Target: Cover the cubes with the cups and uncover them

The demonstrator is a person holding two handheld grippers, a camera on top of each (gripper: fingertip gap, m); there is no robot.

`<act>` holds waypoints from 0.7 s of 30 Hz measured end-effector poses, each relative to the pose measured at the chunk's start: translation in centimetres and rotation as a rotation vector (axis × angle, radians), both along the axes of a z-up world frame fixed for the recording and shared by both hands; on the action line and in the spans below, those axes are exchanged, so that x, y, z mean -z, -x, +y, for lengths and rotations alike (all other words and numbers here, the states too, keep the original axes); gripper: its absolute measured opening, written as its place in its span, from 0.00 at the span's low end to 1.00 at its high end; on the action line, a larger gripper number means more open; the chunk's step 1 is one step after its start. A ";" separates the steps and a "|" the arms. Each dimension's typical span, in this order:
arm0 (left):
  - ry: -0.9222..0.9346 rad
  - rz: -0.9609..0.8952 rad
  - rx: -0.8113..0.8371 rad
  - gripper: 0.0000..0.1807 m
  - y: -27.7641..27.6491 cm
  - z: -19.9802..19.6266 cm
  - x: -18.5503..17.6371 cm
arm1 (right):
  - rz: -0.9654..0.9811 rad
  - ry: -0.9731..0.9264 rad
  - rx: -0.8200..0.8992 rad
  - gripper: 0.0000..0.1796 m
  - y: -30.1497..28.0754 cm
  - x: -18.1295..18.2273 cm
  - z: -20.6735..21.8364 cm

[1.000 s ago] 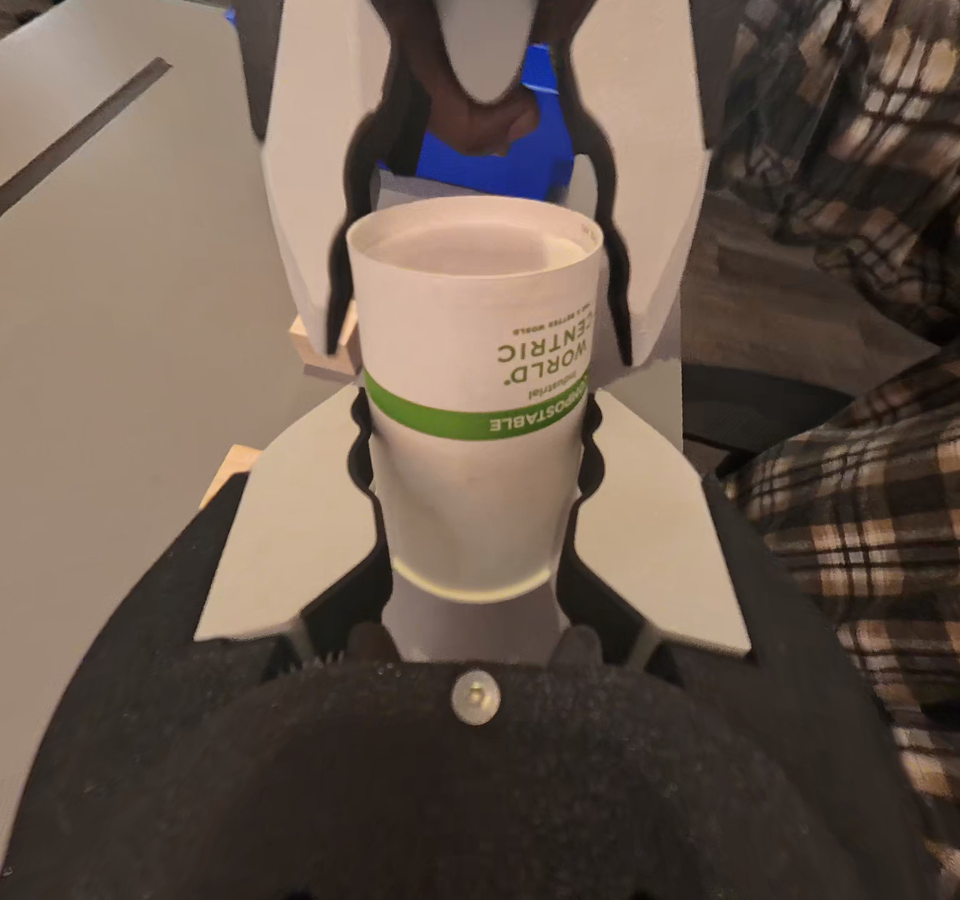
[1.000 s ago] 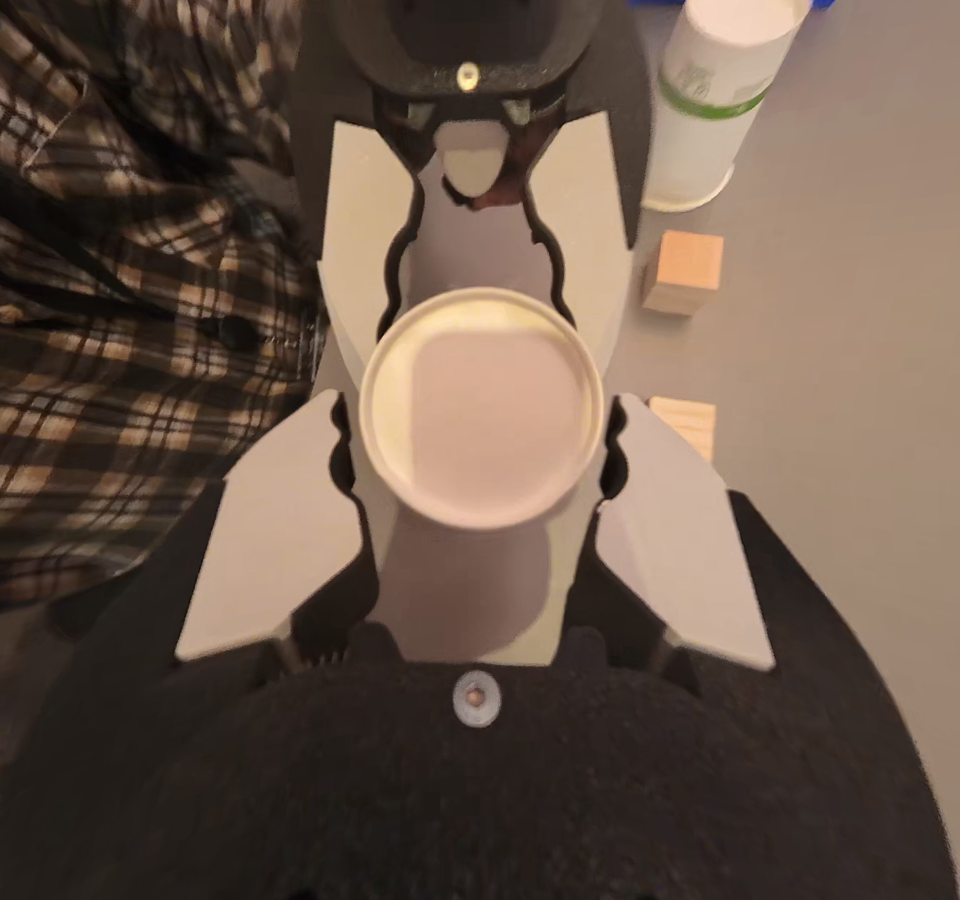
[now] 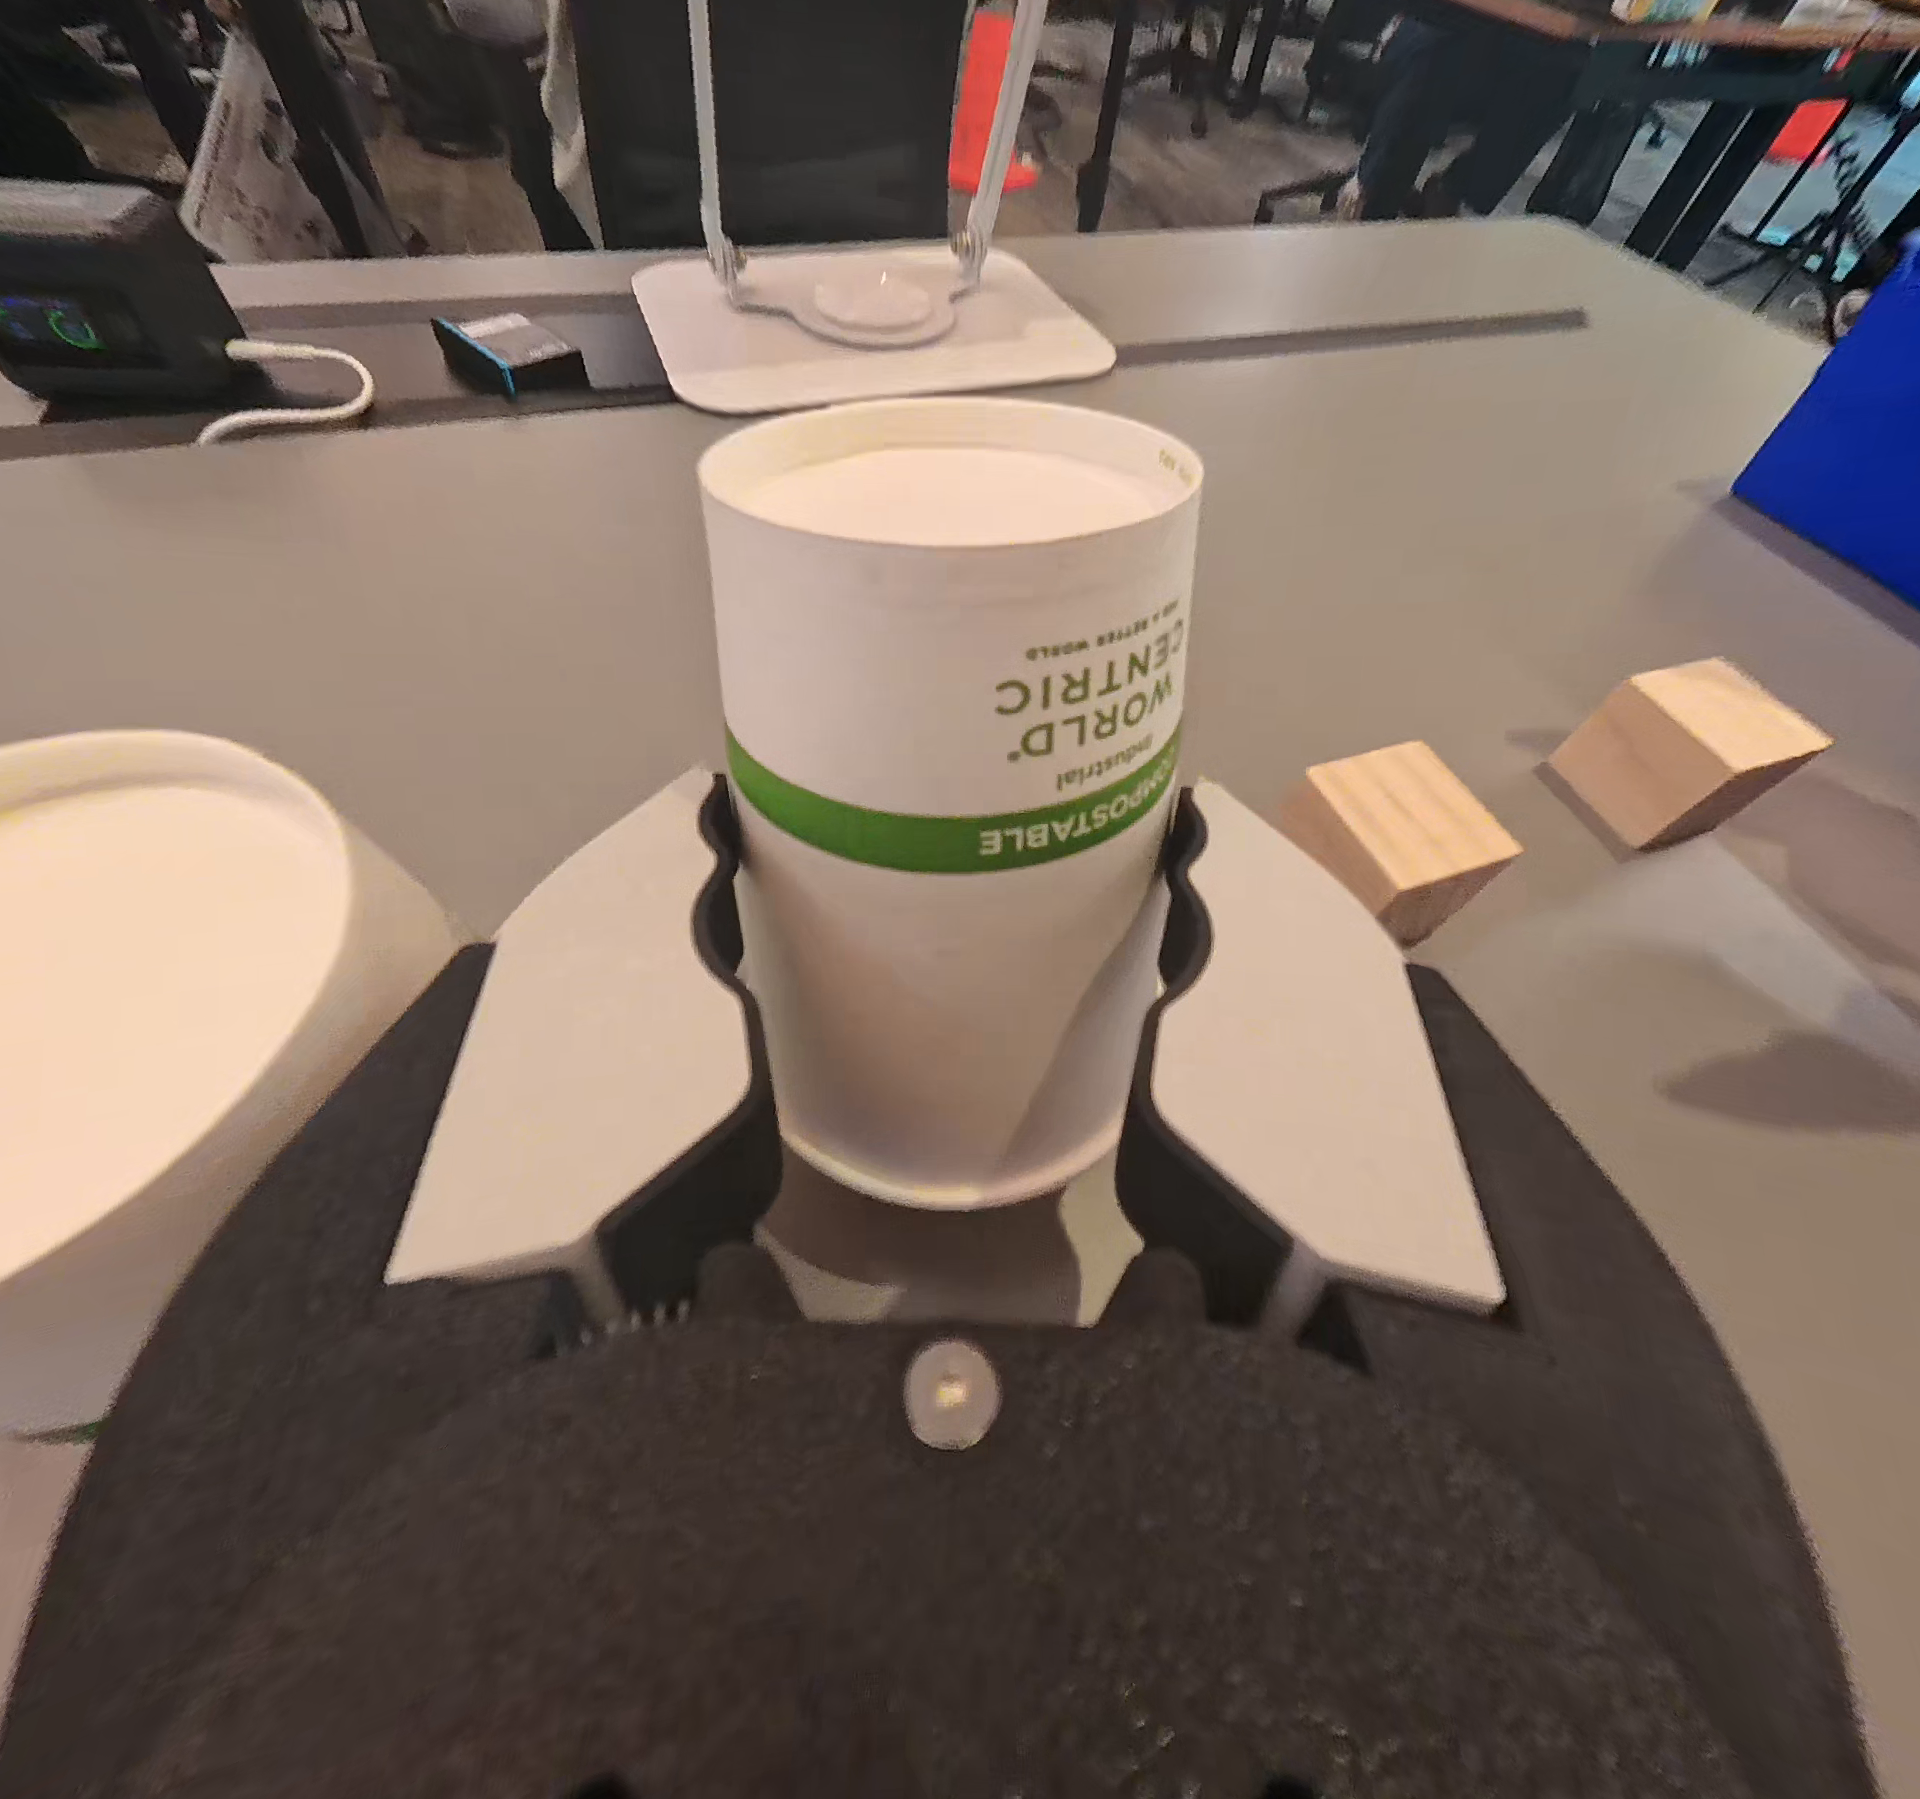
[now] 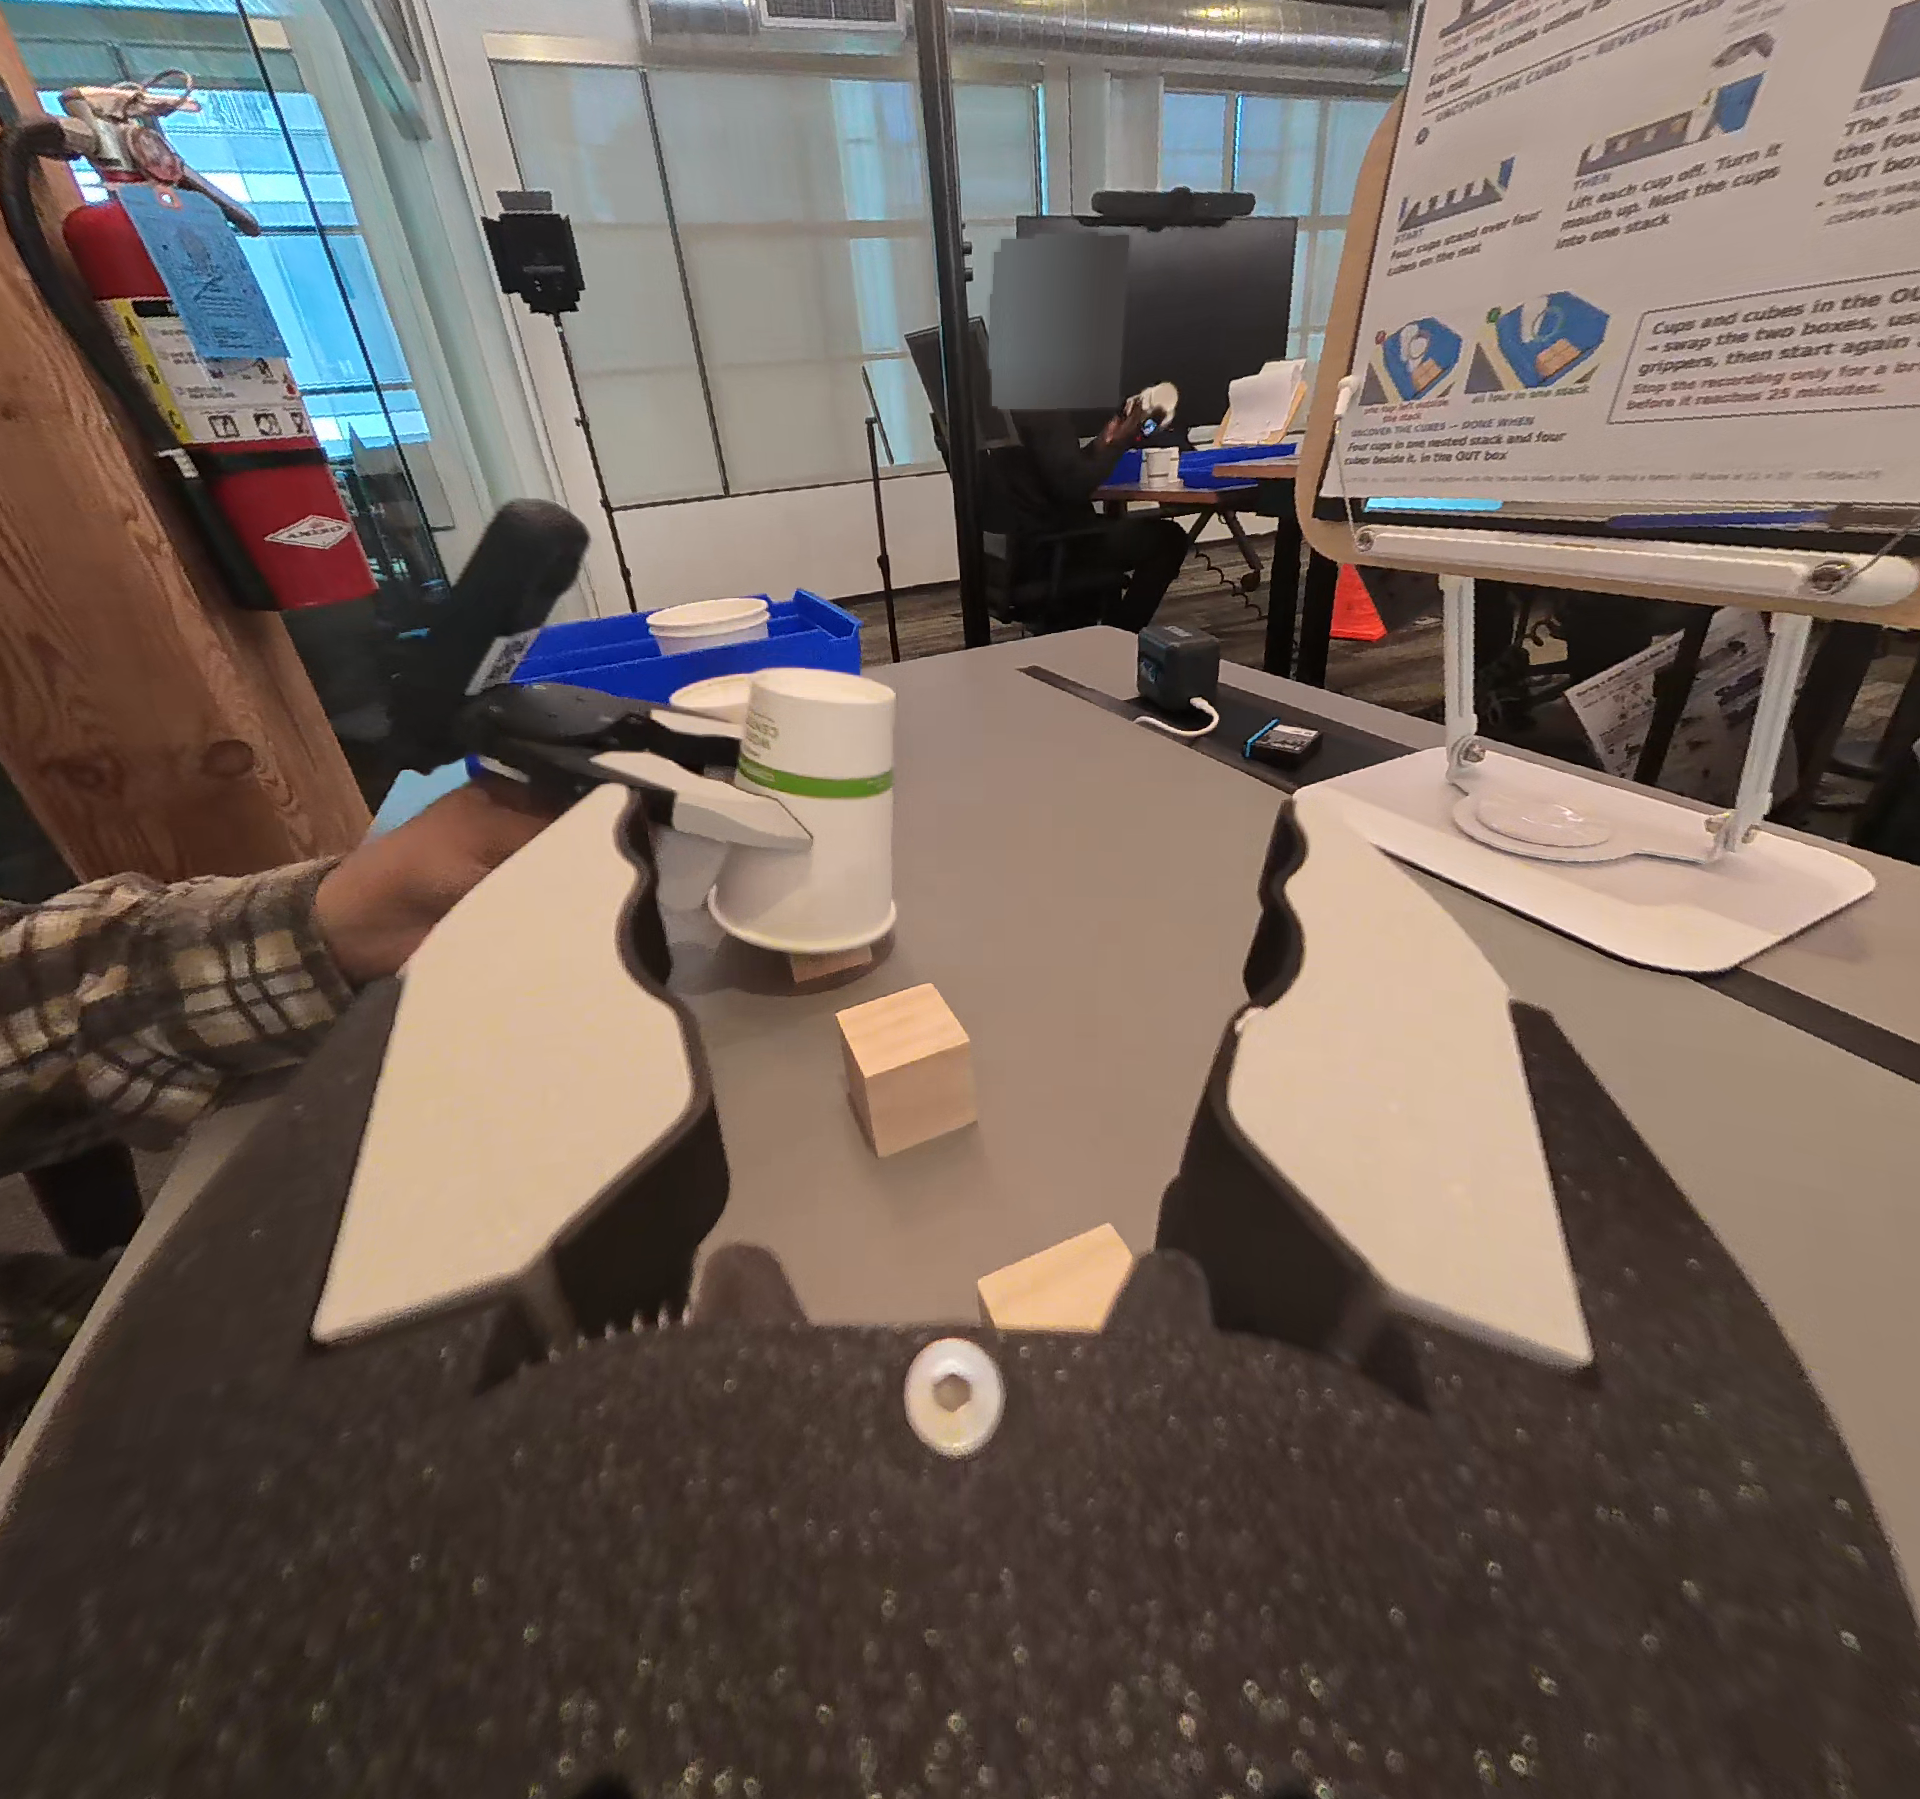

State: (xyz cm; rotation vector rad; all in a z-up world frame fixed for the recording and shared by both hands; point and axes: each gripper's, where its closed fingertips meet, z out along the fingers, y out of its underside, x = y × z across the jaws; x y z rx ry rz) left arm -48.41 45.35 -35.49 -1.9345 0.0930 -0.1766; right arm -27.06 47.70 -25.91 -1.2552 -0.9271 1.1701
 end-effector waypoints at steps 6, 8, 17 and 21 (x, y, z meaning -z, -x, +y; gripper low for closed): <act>0.104 0.014 0.014 0.43 -0.1 -0.3 2.3 | -0.019 -0.008 -0.027 0.61 0.4 0.3 -0.5; 0.105 0.022 0.022 0.44 -0.3 -0.6 2.1 | -0.017 -0.009 -0.030 0.61 0.5 0.3 -0.6; 0.056 0.035 -0.017 0.62 -0.5 -2.7 -1.4 | -0.030 -0.014 -0.047 0.63 0.7 0.8 -1.0; -0.051 0.079 0.001 0.64 0.5 -6.1 -6.8 | -0.050 -0.025 -0.040 0.63 0.6 1.0 -1.1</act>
